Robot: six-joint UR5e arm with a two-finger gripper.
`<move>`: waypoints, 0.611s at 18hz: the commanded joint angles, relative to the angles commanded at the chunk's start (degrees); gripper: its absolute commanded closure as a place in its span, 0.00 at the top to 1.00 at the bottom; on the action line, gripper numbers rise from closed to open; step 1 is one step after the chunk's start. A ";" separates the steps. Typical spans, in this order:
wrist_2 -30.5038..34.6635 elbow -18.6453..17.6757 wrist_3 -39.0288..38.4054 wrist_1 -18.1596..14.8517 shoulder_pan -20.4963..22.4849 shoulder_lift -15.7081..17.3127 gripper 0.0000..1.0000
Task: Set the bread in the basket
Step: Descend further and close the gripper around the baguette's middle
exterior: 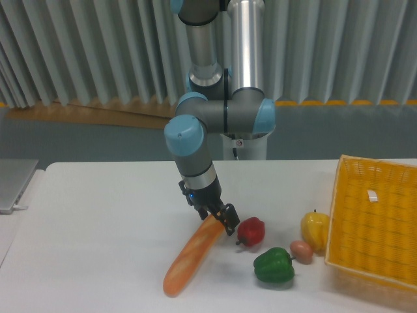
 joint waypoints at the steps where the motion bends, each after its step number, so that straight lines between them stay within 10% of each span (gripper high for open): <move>1: 0.00 0.00 0.00 0.00 0.00 -0.09 1.00; 11: 0.09 0.35 0.09 0.00 -1.14 -2.90 1.00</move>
